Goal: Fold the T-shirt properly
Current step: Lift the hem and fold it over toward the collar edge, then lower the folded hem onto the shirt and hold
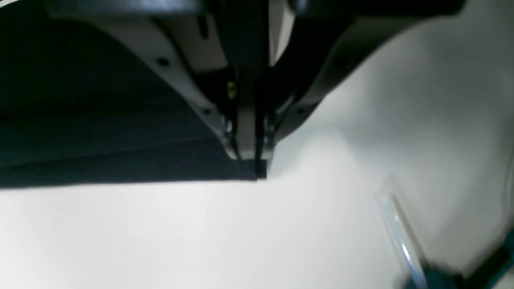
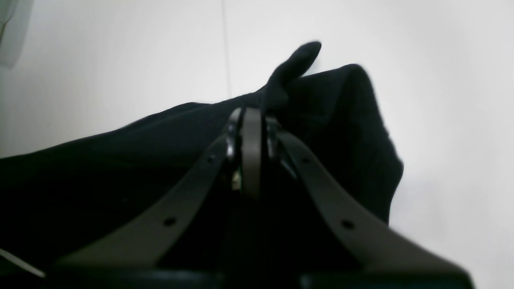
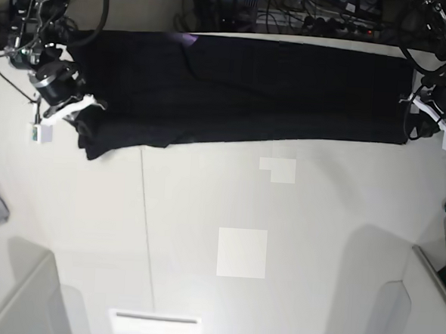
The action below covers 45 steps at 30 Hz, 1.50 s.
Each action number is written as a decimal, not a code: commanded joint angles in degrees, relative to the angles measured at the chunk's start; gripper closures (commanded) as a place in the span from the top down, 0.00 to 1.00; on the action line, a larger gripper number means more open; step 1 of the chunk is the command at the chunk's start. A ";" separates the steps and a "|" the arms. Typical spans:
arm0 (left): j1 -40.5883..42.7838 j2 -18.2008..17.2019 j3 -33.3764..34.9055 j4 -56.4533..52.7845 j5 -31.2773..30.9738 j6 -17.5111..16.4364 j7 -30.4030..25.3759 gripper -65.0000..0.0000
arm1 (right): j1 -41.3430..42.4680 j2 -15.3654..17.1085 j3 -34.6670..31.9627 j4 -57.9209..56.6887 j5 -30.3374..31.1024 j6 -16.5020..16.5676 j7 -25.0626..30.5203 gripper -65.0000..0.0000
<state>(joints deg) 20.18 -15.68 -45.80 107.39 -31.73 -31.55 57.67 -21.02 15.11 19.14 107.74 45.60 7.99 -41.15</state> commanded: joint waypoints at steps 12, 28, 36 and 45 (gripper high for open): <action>2.28 -1.15 -0.40 0.87 -0.49 -0.14 -1.54 0.00 | -5.05 -3.20 6.67 7.03 0.33 0.41 -4.09 0.00; 5.97 -1.06 -0.04 0.96 -0.41 -0.14 -1.63 0.00 | -11.73 -5.14 6.58 6.94 0.07 0.49 -3.73 0.00; 7.82 -0.89 -0.04 0.87 -0.41 -0.14 -1.63 0.00 | -12.61 -5.14 6.58 6.67 -0.11 0.49 -3.73 0.00; 9.93 -0.80 -0.04 0.69 -0.41 0.12 -1.63 0.00 | -12.70 -5.14 6.58 5.79 -0.11 0.41 -4.00 0.00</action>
<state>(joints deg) 29.65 -15.57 -45.54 107.35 -31.81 -31.55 56.58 -33.41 9.43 25.30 112.84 44.93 8.01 -46.17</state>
